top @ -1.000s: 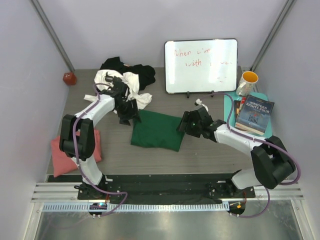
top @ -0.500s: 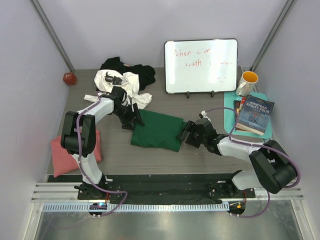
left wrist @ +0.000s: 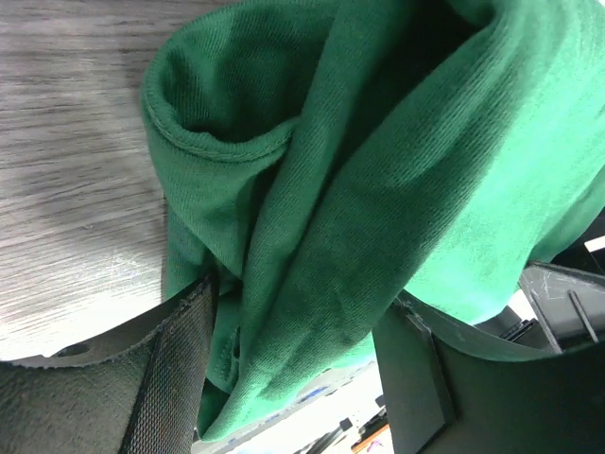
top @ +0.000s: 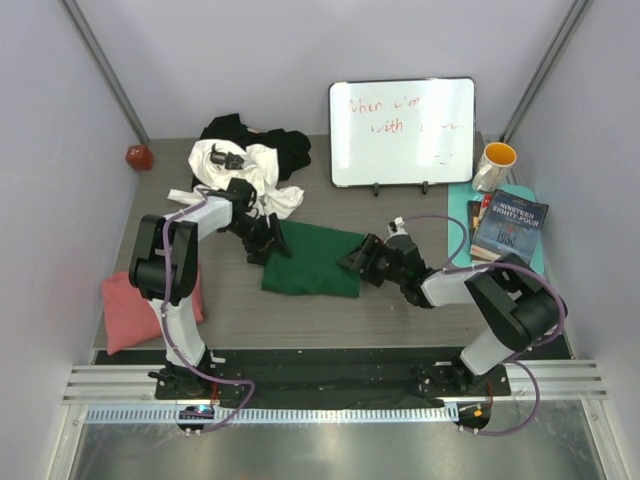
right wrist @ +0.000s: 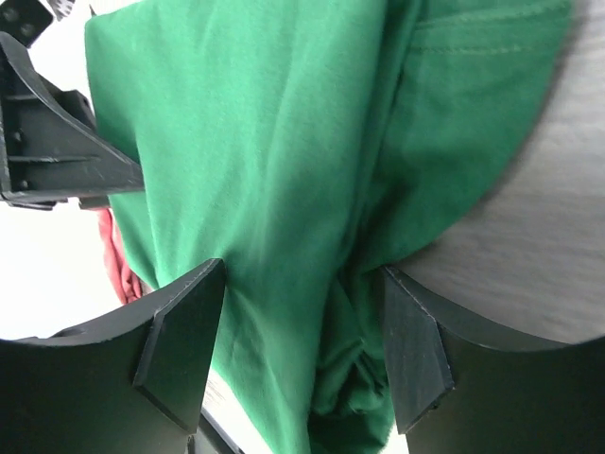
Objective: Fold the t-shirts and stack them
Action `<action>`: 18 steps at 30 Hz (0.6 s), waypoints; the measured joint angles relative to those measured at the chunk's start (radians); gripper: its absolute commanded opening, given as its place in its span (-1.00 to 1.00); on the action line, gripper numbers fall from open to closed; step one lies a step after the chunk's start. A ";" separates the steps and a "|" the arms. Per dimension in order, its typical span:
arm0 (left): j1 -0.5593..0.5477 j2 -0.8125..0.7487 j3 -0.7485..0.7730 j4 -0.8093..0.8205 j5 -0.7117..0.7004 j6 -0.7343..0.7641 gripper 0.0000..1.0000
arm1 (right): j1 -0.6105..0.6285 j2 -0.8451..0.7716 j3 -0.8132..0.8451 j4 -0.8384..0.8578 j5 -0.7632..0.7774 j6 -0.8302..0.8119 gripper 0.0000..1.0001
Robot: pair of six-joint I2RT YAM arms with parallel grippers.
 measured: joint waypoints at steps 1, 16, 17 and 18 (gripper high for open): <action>0.000 0.000 0.000 -0.001 0.000 0.000 0.31 | 0.000 0.011 0.006 0.010 -0.003 0.003 0.40; -0.016 0.037 0.045 -0.040 0.007 0.013 0.29 | -0.002 0.301 0.151 0.291 -0.160 0.042 0.40; -0.017 0.040 0.047 -0.043 0.007 0.015 0.29 | -0.003 0.319 0.154 0.320 -0.172 0.050 0.41; -0.017 0.042 0.051 -0.048 0.007 0.016 0.29 | -0.004 0.336 0.156 0.348 -0.184 0.057 0.41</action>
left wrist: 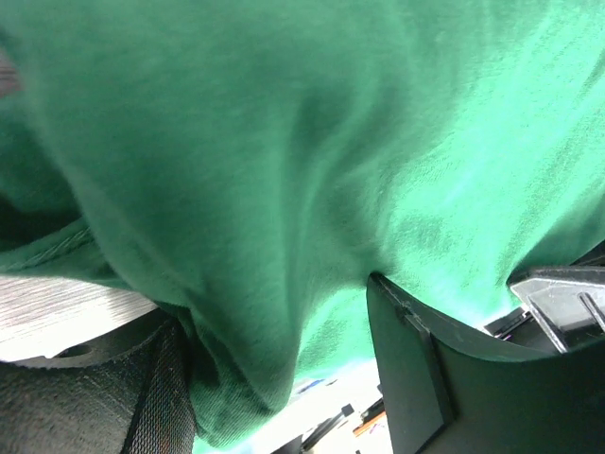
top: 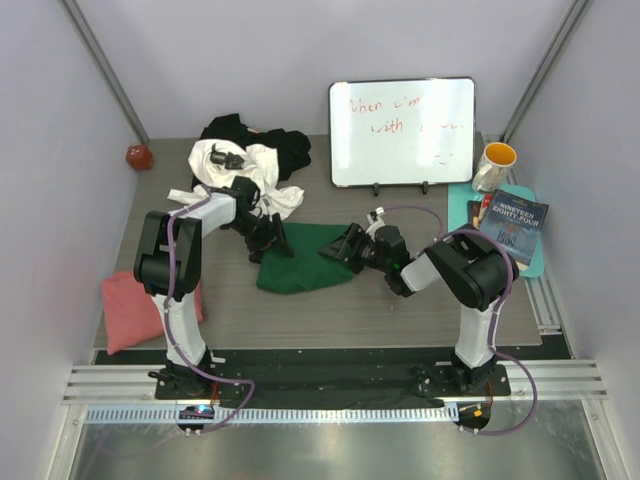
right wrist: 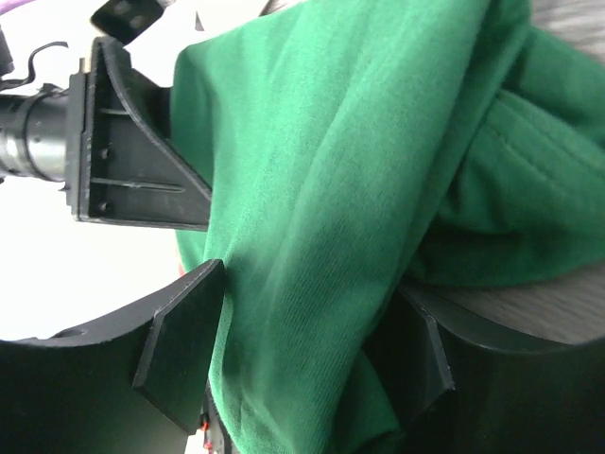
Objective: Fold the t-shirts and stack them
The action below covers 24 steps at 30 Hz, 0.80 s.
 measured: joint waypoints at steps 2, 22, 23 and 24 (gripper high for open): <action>-0.001 0.005 0.007 -0.008 0.000 0.003 0.29 | -0.003 0.032 0.004 0.051 -0.026 0.011 0.36; -0.014 0.009 0.000 -0.029 -0.040 0.003 0.14 | -0.004 0.112 -0.004 0.117 -0.085 0.018 -0.98; -0.016 0.005 -0.001 -0.034 -0.046 0.000 0.20 | -0.003 0.106 -0.005 0.105 -0.084 0.012 -0.98; -0.018 -0.003 -0.002 -0.042 -0.054 0.002 0.32 | -0.002 0.101 -0.004 0.096 -0.085 0.006 -0.98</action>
